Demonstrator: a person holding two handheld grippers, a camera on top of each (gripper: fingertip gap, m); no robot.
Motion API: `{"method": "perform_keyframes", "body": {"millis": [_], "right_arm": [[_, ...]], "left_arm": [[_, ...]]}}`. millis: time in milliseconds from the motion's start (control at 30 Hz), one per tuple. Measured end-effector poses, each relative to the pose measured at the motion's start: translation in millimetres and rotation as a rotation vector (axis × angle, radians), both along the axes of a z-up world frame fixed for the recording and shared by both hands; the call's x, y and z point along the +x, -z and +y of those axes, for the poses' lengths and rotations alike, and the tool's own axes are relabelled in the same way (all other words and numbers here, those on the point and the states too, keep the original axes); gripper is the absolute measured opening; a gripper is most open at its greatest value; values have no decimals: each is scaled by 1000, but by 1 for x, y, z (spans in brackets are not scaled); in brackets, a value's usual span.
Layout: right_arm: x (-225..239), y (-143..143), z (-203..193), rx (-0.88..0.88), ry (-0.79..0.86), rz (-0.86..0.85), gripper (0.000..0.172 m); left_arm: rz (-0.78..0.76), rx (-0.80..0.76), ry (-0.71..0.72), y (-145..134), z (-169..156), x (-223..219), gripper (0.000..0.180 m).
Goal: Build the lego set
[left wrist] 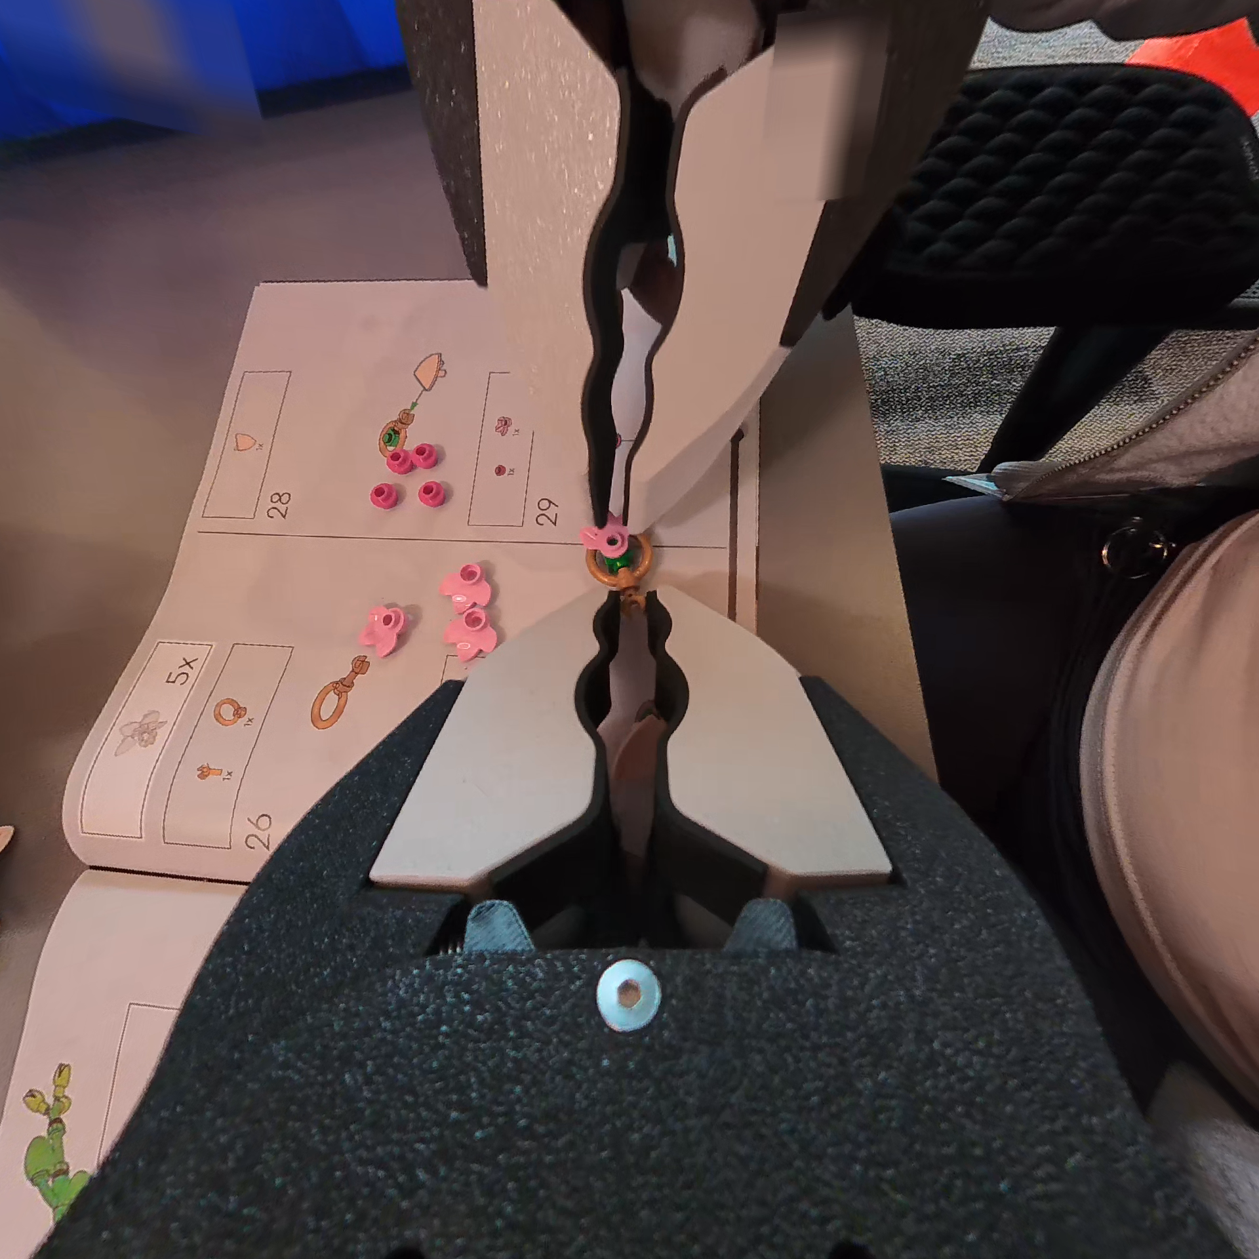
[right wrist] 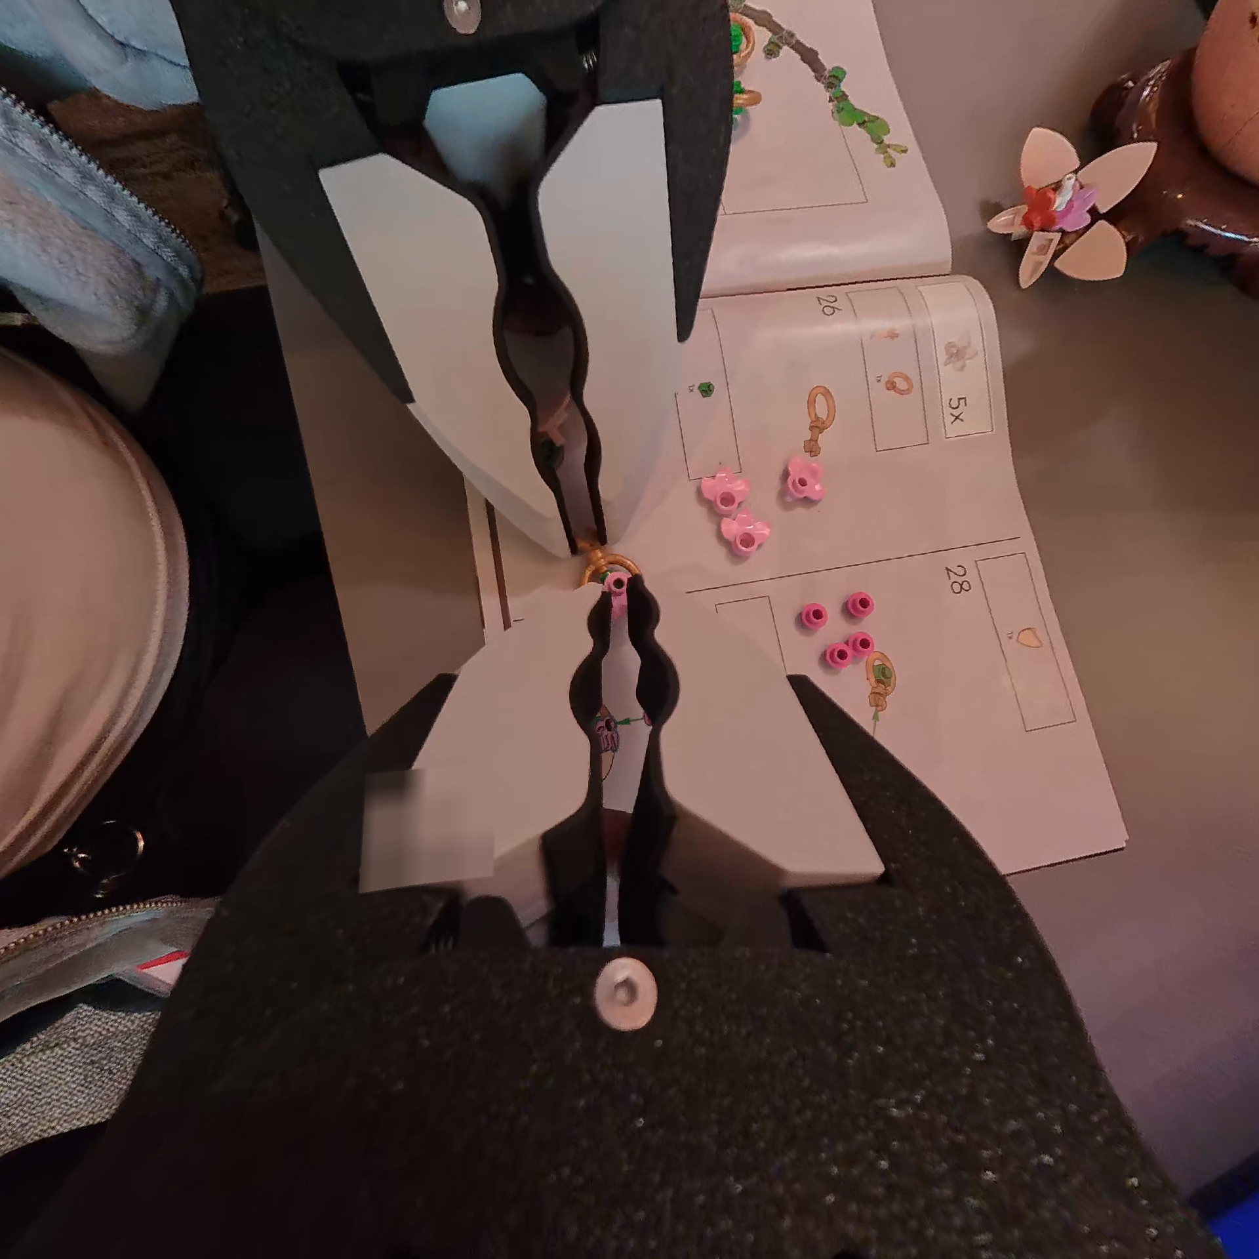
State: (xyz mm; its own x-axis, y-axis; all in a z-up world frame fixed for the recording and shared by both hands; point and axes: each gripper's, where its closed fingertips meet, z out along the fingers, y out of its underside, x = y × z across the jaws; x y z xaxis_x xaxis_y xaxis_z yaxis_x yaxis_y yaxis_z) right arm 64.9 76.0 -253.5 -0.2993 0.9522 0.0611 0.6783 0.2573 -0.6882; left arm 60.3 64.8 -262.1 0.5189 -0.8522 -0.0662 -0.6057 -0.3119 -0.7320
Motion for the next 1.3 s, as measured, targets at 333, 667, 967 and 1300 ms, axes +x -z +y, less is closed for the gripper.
{"method": "perform_keyframes", "body": {"millis": [333, 667, 967, 1300], "right_arm": [[-1, 3, -2, 0, -8, -19, 3], [-2, 4, 0, -47, -3, -51, 3], [-2, 5, 1, -58, 4, -105, 2], [-1, 5, 1, -81, 100, -70, 2]], "left_arm": [[-1, 4, -5, 0, 2, 0, 8], [24, 24, 12, 1, 3, 1, 7], [23, 5, 22, 1, 3, 3, 7], [-18, 58, -81, -11, 11, 5, 0]]}}
